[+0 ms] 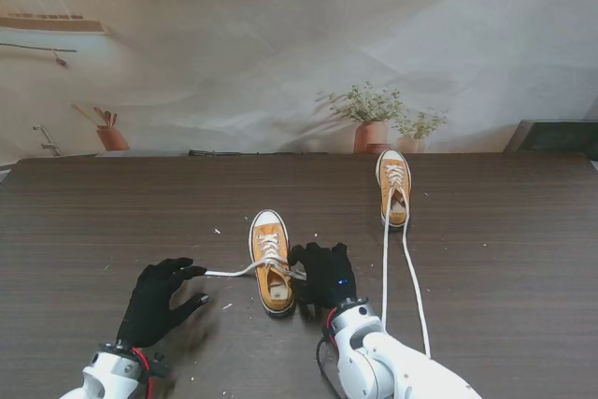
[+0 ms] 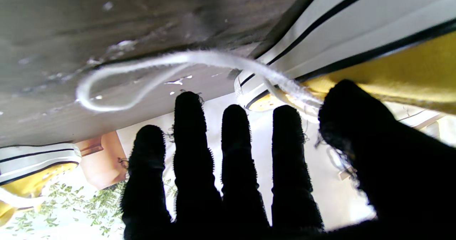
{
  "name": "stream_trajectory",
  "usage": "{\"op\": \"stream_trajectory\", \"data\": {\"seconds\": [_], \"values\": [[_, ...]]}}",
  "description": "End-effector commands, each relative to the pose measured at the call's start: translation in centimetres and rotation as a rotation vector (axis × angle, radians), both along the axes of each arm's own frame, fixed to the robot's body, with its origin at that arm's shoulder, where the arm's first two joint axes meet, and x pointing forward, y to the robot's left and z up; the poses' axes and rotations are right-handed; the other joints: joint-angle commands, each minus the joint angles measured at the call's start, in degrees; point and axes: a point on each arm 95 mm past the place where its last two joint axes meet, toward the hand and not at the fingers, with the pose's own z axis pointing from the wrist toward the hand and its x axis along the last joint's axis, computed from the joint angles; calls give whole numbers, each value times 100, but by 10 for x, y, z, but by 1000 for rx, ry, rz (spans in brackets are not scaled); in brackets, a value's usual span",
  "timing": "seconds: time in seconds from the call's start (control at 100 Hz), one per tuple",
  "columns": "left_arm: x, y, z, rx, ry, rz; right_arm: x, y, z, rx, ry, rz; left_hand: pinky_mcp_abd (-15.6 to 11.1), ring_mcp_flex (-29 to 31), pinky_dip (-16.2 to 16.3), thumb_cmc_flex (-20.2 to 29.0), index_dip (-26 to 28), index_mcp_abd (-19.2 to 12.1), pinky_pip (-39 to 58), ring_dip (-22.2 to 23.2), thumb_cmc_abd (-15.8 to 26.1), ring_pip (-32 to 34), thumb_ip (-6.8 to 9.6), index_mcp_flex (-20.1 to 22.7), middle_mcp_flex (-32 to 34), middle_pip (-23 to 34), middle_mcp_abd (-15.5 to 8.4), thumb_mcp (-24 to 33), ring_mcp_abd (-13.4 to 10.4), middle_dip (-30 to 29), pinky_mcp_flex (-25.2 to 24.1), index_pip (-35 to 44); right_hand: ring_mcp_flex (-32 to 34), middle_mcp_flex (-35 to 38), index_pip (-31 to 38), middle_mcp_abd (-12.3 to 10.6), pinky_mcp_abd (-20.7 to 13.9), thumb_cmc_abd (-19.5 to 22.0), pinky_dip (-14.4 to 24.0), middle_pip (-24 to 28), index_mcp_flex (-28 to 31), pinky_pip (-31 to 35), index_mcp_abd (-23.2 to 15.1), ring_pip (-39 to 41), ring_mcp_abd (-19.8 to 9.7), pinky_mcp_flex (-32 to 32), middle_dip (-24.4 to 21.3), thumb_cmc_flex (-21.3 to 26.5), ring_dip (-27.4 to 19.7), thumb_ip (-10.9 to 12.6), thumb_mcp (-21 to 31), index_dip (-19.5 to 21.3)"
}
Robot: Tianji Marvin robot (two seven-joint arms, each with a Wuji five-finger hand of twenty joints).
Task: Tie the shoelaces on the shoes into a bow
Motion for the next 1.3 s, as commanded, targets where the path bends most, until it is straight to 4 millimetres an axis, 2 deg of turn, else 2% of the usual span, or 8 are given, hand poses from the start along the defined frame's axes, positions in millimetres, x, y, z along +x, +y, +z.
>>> {"op": "stream_trajectory", "data": {"seconds": [0.0,0.11,0.24,0.4,0.72,0.93,1.15,1.29], "values": [[-3,0,0,3,15,-5,2,5,-1,1,15,0,-171,-35,-56,-159,-4,-195,-17,-121,59,-108,-109,99,-6,-128,23,-174,24,-136,-78,-75,-4,29,144,-61,-95,47,6,110,139,112,7,11,-78,8,60,-93,-1,-99,-137,22],[-4,0,1,-7,20,4,3,11,-3,15,29,-7,-170,-40,-53,-129,4,-179,-18,-116,87,-123,-101,122,-5,-144,47,-241,38,-136,-87,-96,35,96,650,-39,-89,55,-24,90,315,126,-127,12,-74,31,48,142,-7,-594,-177,-568],[-4,0,1,-18,23,2,5,16,-6,20,44,-12,-168,-29,-48,-103,16,-181,-11,-109,121,-134,-92,153,11,-149,51,-323,41,-130,-77,-111,60,131,941,-12,-84,-109,-29,70,612,132,-363,12,-75,45,40,309,-12,-727,0,-716],[-4,-2,0,-33,30,-2,6,19,-8,48,59,-32,-159,-30,-45,-64,33,-170,-10,-102,158,-147,-80,184,21,-156,58,-418,51,-126,-75,-118,119,339,1109,52,-84,183,-32,-26,1665,134,-460,4,-75,45,-7,858,-22,-729,-95,-872],[-3,-4,0,-54,28,-13,1,12,11,141,51,-46,-147,-23,-49,-6,52,-155,-20,-94,377,-163,-72,235,42,-161,80,-640,71,-122,-86,-127,74,405,1314,53,-105,431,-64,118,1868,83,463,19,-114,31,-105,1076,-14,-724,-167,200],[-3,-5,0,-79,23,-18,0,7,25,220,54,-50,-132,-11,-53,72,57,-142,-28,-90,501,-172,-59,280,65,-171,104,-842,93,-124,-93,-138,92,509,1418,132,-74,450,-65,204,1828,50,658,36,-66,1,-90,1054,-5,-727,-168,415],[-3,-6,0,-91,16,-28,0,10,30,324,124,-64,-124,24,-64,141,69,-150,-35,-82,579,-168,-37,327,111,-161,103,-1023,102,-117,-90,-129,1203,2569,1368,175,232,422,-209,-1087,1841,-67,409,-625,130,662,-612,1049,-426,-742,-116,549],[-3,-7,0,-104,14,-30,1,14,28,405,182,-95,-122,32,-72,170,72,-146,-42,-80,613,-169,-25,336,116,-160,101,-1109,98,-115,-94,-130,1886,3448,1364,31,261,368,-265,-1033,1813,26,421,-714,112,999,-653,1106,-427,-735,-84,546]]}}
